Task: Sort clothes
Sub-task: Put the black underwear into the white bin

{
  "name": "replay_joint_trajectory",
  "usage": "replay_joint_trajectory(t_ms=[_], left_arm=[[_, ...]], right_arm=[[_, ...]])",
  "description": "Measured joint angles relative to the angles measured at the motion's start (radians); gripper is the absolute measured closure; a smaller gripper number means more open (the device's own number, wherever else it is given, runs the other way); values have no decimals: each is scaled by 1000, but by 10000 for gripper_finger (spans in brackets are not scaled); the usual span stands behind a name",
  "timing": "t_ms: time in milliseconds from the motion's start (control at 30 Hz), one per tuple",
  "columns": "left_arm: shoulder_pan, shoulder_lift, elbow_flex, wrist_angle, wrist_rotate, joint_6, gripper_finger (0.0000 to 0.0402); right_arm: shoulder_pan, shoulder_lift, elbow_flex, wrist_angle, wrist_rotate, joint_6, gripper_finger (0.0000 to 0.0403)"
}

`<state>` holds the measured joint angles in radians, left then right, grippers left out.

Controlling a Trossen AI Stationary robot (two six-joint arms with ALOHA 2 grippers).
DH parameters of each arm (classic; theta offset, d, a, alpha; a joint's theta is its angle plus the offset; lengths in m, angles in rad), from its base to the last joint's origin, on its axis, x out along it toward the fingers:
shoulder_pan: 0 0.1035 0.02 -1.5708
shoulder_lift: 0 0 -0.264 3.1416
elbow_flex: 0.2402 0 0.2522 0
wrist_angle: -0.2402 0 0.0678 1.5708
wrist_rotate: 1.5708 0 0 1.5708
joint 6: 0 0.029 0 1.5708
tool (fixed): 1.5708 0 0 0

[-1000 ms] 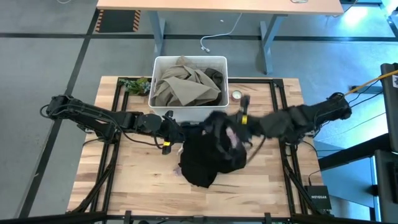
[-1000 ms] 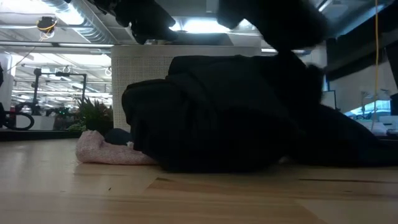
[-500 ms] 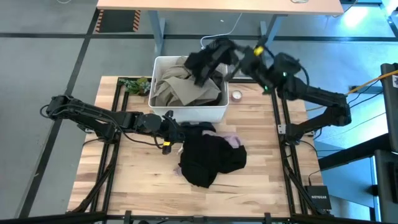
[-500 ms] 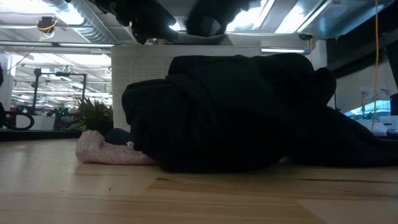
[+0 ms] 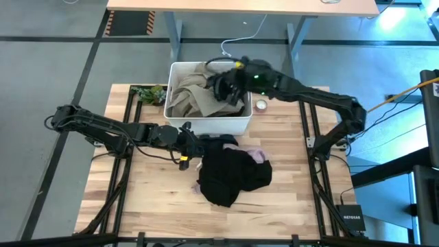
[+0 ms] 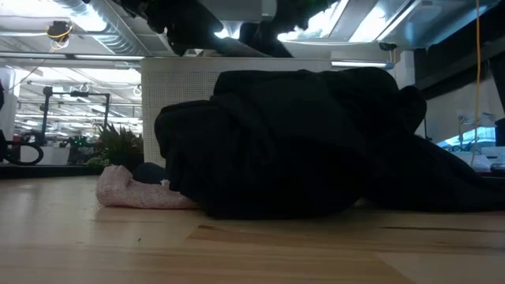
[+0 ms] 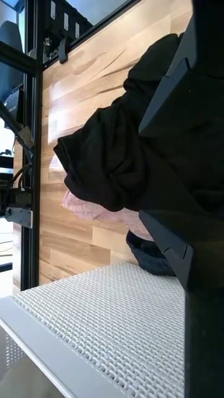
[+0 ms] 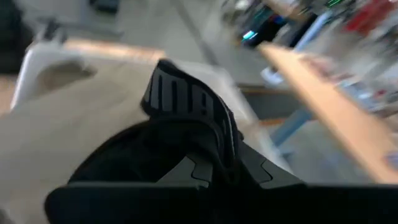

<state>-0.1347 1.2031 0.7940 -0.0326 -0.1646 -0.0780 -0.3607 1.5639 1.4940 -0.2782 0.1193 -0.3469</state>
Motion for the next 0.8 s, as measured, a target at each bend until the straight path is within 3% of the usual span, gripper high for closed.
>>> replay_joint_trajectory(t_ms=[300,567,667,800], left_arm=[[0,0,0,-10,0,0,204],[0,0,0,-18,0,0,204],[0,0,0,-24,0,0,204],[0,0,0,-42,0,-21,204]], right_arm=[[0,152,0,-162,-43,31,370],[1,249,-1,-182,-41,33,369],[0,245,-1,-183,-28,57,351],[0,195,-2,-191,11,56,297]])
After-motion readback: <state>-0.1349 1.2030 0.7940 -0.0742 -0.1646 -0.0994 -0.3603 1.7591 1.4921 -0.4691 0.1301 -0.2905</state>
